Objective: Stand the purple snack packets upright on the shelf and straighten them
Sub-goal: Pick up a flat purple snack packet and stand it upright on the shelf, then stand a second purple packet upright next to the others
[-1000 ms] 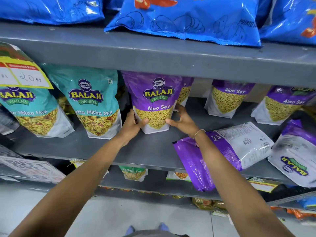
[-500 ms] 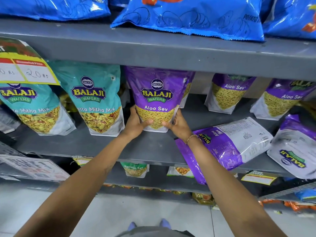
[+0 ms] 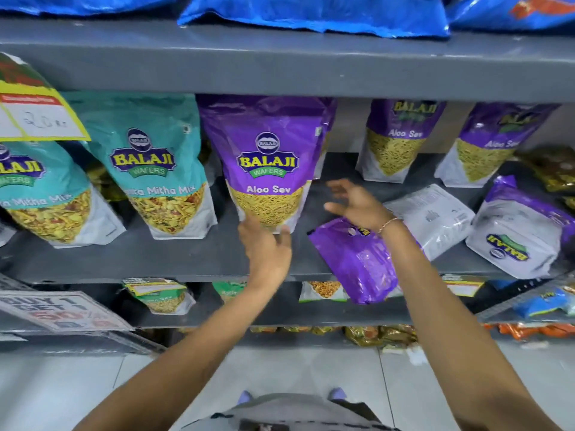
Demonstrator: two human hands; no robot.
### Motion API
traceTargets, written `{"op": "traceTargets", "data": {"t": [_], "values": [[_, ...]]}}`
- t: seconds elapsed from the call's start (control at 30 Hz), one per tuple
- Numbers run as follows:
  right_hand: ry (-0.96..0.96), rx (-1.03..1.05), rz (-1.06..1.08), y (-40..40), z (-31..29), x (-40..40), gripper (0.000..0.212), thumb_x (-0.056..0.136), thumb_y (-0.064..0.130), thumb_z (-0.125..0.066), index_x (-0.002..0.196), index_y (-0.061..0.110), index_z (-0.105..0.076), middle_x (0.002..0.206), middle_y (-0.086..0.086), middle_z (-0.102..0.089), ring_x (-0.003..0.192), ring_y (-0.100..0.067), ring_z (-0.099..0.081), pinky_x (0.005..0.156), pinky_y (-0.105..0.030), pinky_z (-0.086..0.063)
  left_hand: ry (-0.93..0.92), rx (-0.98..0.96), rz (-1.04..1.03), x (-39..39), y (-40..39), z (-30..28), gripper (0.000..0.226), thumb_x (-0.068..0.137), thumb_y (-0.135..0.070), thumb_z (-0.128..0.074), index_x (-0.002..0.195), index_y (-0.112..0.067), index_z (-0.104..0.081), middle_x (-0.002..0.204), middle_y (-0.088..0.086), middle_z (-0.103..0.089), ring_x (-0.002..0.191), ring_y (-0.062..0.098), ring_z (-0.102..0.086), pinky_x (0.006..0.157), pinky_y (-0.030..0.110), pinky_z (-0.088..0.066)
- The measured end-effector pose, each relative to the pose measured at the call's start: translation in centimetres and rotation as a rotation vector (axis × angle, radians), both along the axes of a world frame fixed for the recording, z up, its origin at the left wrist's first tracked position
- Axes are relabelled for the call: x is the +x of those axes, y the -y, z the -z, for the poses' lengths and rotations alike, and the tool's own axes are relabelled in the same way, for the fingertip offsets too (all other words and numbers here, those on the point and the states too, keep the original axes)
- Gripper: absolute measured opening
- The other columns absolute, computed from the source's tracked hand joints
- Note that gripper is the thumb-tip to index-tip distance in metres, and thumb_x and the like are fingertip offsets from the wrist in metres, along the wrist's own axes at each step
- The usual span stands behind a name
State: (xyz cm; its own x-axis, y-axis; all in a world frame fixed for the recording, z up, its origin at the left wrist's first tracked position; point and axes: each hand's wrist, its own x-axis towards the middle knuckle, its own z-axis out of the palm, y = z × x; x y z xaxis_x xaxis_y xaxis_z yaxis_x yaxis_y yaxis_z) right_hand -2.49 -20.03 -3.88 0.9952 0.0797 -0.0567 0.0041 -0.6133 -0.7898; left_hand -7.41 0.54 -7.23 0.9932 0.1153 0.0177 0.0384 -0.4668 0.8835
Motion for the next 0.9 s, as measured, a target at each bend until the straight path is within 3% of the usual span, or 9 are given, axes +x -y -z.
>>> {"op": "traceTargets", "data": {"t": [0.1,0.23,0.33,0.43,0.53,0.67,0.77,0.83,0.9], "values": [[-0.008,-0.175,0.058,7.2,-2.7,-0.5,0.024,0.085,-0.002,-0.063,0.109,-0.005,-0.061,0.109,-0.022,-0.066,0.073,0.009,-0.060,0.073,-0.006,-0.045,-0.140,-0.369,0.199,-4.1,6.1,-2.0,0.009,0.093,-0.013,-0.050,0.099,-0.020,-0.051,0.094,0.007,-0.058,0.085,0.018,-0.060,0.075,0.018,-0.046],[-0.017,-0.450,0.026,14.2,-4.3,-0.3,0.019,0.089,0.008,-0.058,0.104,0.001,-0.067,0.107,-0.014,-0.067,0.101,-0.023,-0.061,0.087,-0.025,-0.041,-0.503,-0.598,0.497,-8.8,14.1,-1.6,0.018,0.097,-0.013,-0.044,0.090,-0.012,-0.060,0.075,-0.001,-0.063,0.054,-0.001,-0.059,0.061,0.015,-0.046],[-0.056,-0.550,-0.083,18.0,-2.5,1.2,0.033,0.088,0.048,-0.049,0.106,0.027,-0.067,0.108,-0.010,-0.068,0.105,-0.032,-0.060,0.097,-0.042,-0.044,-0.674,-0.758,0.475,-10.5,19.5,0.2,0.017,0.087,-0.031,-0.061,0.095,-0.016,-0.058,0.090,0.003,-0.066,0.071,0.012,-0.065,0.068,0.022,-0.052],[-0.110,-0.520,-0.177,19.5,-0.6,3.0,0.050,0.068,0.089,-0.026,0.086,0.055,-0.058,0.085,0.013,-0.058,0.091,-0.019,-0.049,0.091,-0.040,-0.042,-0.722,-0.932,0.313,-9.5,22.4,1.3,0.057,0.073,-0.053,-0.062,0.110,-0.012,-0.049,0.107,0.011,-0.064,0.076,0.017,-0.068,0.066,0.022,-0.056],[-0.195,-0.599,-0.137,17.9,-1.8,1.6,0.059,0.087,0.070,-0.028,0.085,0.022,-0.063,0.101,-0.015,-0.060,0.106,-0.029,-0.056,0.096,-0.039,-0.041,-0.660,-1.007,0.149,-8.8,25.2,2.2,0.057,0.095,-0.052,-0.021,0.104,-0.006,-0.054,0.113,0.017,-0.061,0.071,0.014,-0.069,0.064,0.021,-0.056],[-0.174,-0.714,-0.143,18.1,-1.7,1.8,0.054,0.095,0.058,-0.027,0.060,0.019,-0.044,0.104,-0.021,-0.061,0.110,-0.035,-0.056,0.099,-0.042,-0.038,-0.561,-0.968,-0.036,-8.7,27.2,2.3,0.060,0.098,-0.049,-0.019,0.112,-0.002,-0.054,0.091,0.013,-0.073,0.061,0.013,-0.070,0.059,0.020,-0.056],[-0.189,-0.737,-0.193,18.7,-1.7,1.8,0.052,0.096,0.056,-0.027,0.083,0.017,-0.059,0.128,-0.017,-0.056,0.121,-0.032,-0.049,0.102,-0.040,-0.033,-0.576,-0.927,-0.110,-8.3,28.1,1.6,0.053,0.100,-0.042,-0.024,0.127,0.000,-0.041,0.117,0.024,-0.063,0.094,0.031,-0.068,0.059,0.017,-0.054],[-0.198,-0.643,-0.235,19.5,-1.5,1.7,0.053,0.097,0.054,-0.028,0.111,0.015,-0.059,0.136,-0.014,-0.050,0.125,-0.030,-0.045,0.099,-0.035,-0.034,-0.573,-0.920,-0.137,-8.4,28.4,0.3,0.033,0.101,-0.035,-0.026,0.109,-0.008,-0.042,0.131,0.027,-0.054,0.116,0.037,-0.059,0.079,0.025,-0.049],[-0.188,-0.501,-0.223,20.5,-1.4,1.2,0.041,0.097,0.052,-0.030,0.102,0.024,-0.059,0.120,-0.008,-0.057,0.111,-0.023,-0.050,0.089,-0.030,-0.036,-0.502,-0.908,-0.139,-8.6,28.3,-0.5,0.024,0.102,-0.031,-0.029,0.093,-0.011,-0.039,0.132,0.021,-0.052,0.123,0.037,-0.053,0.095,0.035,-0.043]]}}
